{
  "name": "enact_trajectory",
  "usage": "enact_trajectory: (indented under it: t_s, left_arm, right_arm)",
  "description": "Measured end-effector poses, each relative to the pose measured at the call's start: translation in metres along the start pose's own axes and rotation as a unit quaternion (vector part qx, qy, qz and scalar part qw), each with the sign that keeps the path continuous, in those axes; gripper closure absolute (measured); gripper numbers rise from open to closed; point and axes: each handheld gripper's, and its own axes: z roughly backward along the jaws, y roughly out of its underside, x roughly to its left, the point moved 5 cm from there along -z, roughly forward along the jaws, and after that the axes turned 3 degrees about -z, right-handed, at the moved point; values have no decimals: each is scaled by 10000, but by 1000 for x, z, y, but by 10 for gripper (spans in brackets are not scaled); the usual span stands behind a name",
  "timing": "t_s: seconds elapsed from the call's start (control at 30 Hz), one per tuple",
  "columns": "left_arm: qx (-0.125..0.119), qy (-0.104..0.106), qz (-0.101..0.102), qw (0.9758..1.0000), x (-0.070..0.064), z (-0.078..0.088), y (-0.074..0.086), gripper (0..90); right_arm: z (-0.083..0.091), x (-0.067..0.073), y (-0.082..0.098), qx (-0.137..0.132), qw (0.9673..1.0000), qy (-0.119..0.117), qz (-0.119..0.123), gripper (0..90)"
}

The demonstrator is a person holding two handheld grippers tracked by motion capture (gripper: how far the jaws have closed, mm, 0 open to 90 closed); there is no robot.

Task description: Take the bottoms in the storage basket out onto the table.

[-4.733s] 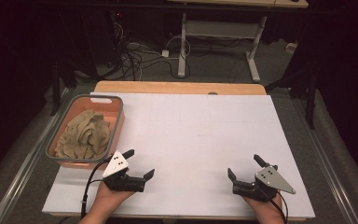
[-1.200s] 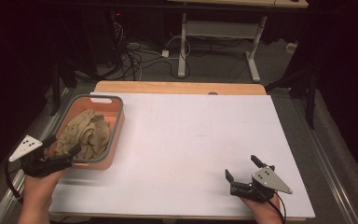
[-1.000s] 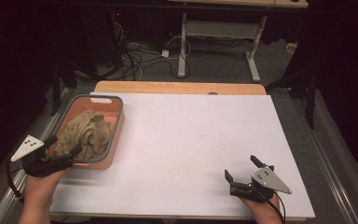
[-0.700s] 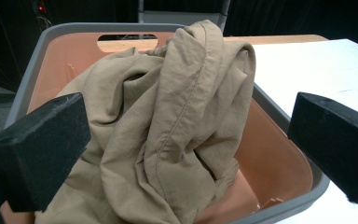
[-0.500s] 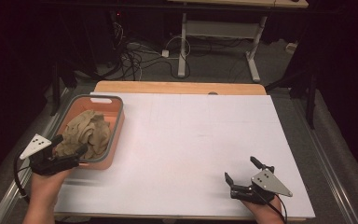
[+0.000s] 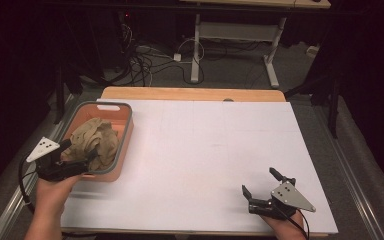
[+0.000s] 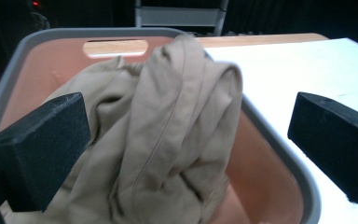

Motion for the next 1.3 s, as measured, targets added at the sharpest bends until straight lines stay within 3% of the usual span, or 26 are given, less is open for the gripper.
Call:
enact_trajectory:
  t_s: [0.17,0.3,0.43,0.57,0.63,0.73,0.87,1.0,1.1,1.3]
  left_arm:
    - [-44,34,-133,9999,-2,-7,-18,0]
    - [116,26,-147,9998,0,-16,-30,0]
    - [399,-62,-70,9992,7,-30,-38,0]
    - [942,-157,-56,9954,15,-45,-42,0]
    - [1258,-231,-25,9918,20,-52,-41,0]
    - [1740,-255,46,9844,28,-57,-36,0]
    - [2264,-417,-6,9731,35,-59,-28,0]
    - [2647,-420,-4,9634,37,-61,-22,0]
    - [2863,-366,137,9573,40,-61,-20,0]
    - [3418,-195,367,9389,48,-66,-11,0]
  right_arm:
    - [-1,2,0,13,10000,-3,13,4]
    - [0,2,1,24,10000,-9,17,3]
    - [1,1,1,31,10000,8,-4,3]
    - [2,1,1,18,10000,28,-11,4]
    - [2,1,0,7,10000,21,-8,4]
    - [3,1,0,11,10000,37,-11,4]
    - [3,1,1,20,10000,19,-10,4]
    - [3,3,1,30,10000,-8,5,4]
    - [2,5,0,21,10000,-29,26,4]
    - [1,7,1,38,10000,-57,44,4]
